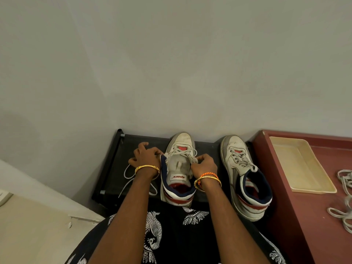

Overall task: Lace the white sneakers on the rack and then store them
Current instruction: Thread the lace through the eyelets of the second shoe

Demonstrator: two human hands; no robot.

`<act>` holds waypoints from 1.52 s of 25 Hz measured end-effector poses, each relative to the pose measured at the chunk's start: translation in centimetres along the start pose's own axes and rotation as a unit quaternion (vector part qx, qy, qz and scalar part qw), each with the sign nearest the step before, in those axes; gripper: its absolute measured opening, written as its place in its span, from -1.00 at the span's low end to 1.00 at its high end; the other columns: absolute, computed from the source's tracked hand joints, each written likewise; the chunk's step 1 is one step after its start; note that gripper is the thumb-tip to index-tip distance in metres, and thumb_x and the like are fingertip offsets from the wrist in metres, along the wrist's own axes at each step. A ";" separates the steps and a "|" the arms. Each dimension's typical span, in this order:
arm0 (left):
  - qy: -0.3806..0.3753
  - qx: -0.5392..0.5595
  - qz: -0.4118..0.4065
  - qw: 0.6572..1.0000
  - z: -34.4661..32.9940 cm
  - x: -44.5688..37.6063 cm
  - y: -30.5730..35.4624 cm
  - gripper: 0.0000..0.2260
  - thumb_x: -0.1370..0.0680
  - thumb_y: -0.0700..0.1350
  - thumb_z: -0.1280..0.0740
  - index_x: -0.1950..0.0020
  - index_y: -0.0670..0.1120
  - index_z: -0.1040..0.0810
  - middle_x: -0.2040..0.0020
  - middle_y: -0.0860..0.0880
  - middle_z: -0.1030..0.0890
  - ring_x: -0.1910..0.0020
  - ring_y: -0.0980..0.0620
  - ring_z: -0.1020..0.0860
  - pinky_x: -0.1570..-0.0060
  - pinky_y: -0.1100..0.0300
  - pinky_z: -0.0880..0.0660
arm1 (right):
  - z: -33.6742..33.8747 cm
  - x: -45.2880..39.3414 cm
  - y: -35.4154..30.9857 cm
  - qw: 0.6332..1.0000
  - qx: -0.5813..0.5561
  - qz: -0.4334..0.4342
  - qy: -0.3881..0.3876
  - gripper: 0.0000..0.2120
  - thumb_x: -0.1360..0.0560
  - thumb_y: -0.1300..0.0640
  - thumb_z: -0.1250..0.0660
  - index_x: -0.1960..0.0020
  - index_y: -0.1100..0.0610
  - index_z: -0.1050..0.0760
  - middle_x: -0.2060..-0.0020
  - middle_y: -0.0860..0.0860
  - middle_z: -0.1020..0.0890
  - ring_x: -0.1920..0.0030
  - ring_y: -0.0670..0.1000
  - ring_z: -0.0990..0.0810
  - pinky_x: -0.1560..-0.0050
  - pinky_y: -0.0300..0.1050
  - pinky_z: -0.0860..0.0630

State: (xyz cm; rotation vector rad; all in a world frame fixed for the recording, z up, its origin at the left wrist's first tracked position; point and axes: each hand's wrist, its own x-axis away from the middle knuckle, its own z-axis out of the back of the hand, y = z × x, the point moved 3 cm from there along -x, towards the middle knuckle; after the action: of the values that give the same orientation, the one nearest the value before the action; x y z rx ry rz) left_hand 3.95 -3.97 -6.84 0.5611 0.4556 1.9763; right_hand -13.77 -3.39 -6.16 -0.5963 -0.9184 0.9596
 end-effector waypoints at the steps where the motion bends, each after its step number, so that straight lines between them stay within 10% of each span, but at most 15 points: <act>1: 0.020 -0.004 0.018 1.000 0.3 -0.1 -0.5 -0.87 -0.54 -0.15 -0.31 -0.04 -0.02 -0.60 -0.40 -0.06 -0.26 -0.39 -0.10 -0.20 -0.32 -0.12 -0.13 | 0.0 -0.1 0.1 1.000 0.000 -0.003 0.007 -0.86 -0.46 0.25 -0.36 -0.01 0.19 -0.49 0.04 0.11 -0.58 0.11 0.02 -0.51 0.18 -0.16 -0.42; 6: 0.054 -0.059 0.179 0.981 2.2 -0.8 -4.8 -0.72 -0.54 -0.01 -0.31 -0.18 -0.11 -0.58 -0.31 -0.17 -0.35 -0.30 -0.18 -0.33 -0.29 -0.17 -0.19 | 0.1 -0.3 0.3 1.000 0.004 -0.006 0.019 -0.85 -0.47 0.24 -0.36 -0.03 0.23 -0.49 0.02 0.14 -0.57 0.10 0.03 -0.50 0.17 -0.14 -0.43; 16: -0.040 -0.041 0.248 0.967 1.1 0.0 -4.9 -0.67 -0.49 0.10 -0.31 -0.01 -0.16 -0.54 -0.13 -0.14 -0.54 -0.24 -0.19 -0.43 -0.40 -0.17 -0.07 | -0.4 -0.7 0.8 1.000 0.006 -0.011 0.029 -0.87 -0.45 0.22 -0.37 0.01 0.15 -0.48 -0.01 0.13 -0.56 0.06 0.07 -0.55 0.10 -0.06 -0.55; 24: -0.071 0.005 -0.065 0.995 -0.6 -0.7 0.0 -0.55 -0.56 -0.25 -0.24 -0.42 0.02 -0.29 -0.34 -0.10 -0.44 -0.43 -0.11 -0.25 -0.39 -0.12 -0.05 | -0.3 -0.9 0.7 0.999 0.036 0.018 -0.002 -0.89 -0.45 0.21 -0.36 0.07 0.12 -0.46 0.02 0.11 -0.57 0.07 0.05 -0.55 0.16 -0.11 -0.49; 28: -0.124 0.071 -0.047 0.989 -0.9 -0.9 -0.1 -0.74 -0.58 -0.23 -0.21 -0.25 -0.02 -0.37 0.07 0.02 -0.52 -0.14 -0.08 -0.50 -0.34 -0.07 -0.25 | 0.0 -1.2 0.9 0.998 0.050 0.031 -0.012 -0.92 -0.45 0.18 -0.35 0.11 0.10 -0.45 0.04 0.11 -0.58 0.09 0.04 -0.54 0.19 -0.15 -0.45; 34: -0.078 0.400 -0.052 0.912 5.6 2.3 2.2 -0.80 -0.59 -0.31 -0.20 -0.13 -0.20 -0.55 0.15 -0.03 -0.64 0.11 0.13 -0.58 0.12 0.43 -0.46 | 0.5 0.9 -2.0 0.978 0.044 0.180 0.100 -0.92 -0.44 0.12 -0.35 0.21 0.02 -0.48 0.12 0.03 -0.58 0.01 0.06 -0.52 -0.06 0.04 -0.47; 38: -0.149 0.443 -0.152 0.871 9.3 5.1 5.7 -0.78 -0.58 -0.30 -0.20 -0.07 -0.10 -0.60 -0.01 -0.03 -0.68 -0.07 0.14 -0.61 -0.05 0.40 -0.48 | 1.0 4.5 -6.7 0.946 -0.133 0.285 -0.081 -0.91 -0.45 0.24 -0.37 0.08 0.09 -0.57 0.16 -0.04 -0.65 0.09 -0.10 -0.62 0.03 -0.24 -0.52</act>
State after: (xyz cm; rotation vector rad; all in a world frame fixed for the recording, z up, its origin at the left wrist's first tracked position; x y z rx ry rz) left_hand 3.02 -1.22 4.79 1.2552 1.1866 1.2603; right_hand -10.64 -2.52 1.28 -1.0615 -1.0537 1.4287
